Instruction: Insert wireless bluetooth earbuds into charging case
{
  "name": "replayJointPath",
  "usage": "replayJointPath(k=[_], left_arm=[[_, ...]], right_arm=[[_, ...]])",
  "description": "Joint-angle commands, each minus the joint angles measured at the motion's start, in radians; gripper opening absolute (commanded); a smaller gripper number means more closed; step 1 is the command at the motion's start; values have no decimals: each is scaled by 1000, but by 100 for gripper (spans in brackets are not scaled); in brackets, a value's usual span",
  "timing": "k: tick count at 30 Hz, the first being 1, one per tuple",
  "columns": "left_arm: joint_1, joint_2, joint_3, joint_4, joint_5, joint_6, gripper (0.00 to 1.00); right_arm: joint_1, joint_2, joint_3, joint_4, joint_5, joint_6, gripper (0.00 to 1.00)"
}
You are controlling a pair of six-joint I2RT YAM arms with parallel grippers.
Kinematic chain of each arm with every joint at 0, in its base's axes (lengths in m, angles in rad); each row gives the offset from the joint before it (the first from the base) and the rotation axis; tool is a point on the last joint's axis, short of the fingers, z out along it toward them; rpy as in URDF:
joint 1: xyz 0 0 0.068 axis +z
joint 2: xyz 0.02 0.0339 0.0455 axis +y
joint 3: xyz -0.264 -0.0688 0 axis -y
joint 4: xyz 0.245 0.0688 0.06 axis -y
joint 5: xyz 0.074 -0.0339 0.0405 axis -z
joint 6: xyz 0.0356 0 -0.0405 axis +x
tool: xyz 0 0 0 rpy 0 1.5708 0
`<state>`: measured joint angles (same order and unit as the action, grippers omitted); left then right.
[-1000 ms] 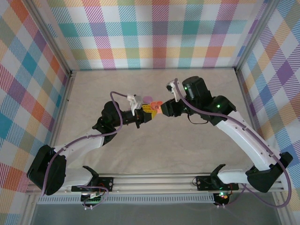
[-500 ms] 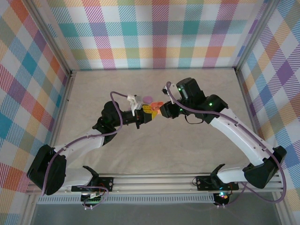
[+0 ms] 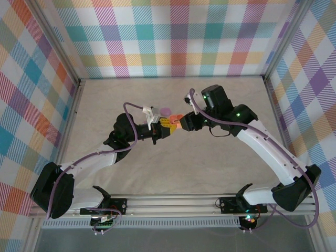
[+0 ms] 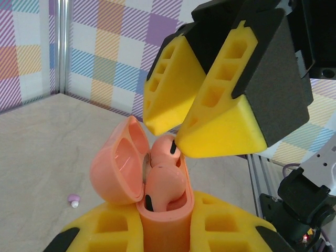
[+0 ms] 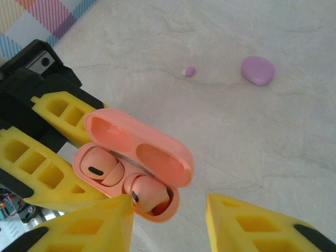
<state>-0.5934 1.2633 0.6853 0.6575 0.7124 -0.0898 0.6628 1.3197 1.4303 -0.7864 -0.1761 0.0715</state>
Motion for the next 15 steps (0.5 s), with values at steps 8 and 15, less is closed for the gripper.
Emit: replayJointPath(k=[8, 15], left_arm=[[-6, 0, 27, 27, 25, 10, 0], [-6, 1, 30, 30, 33, 15, 0]], right_arm=[[-51, -36, 5, 16, -84, 22, 38], [-62, -51, 22, 42, -57, 66, 30]])
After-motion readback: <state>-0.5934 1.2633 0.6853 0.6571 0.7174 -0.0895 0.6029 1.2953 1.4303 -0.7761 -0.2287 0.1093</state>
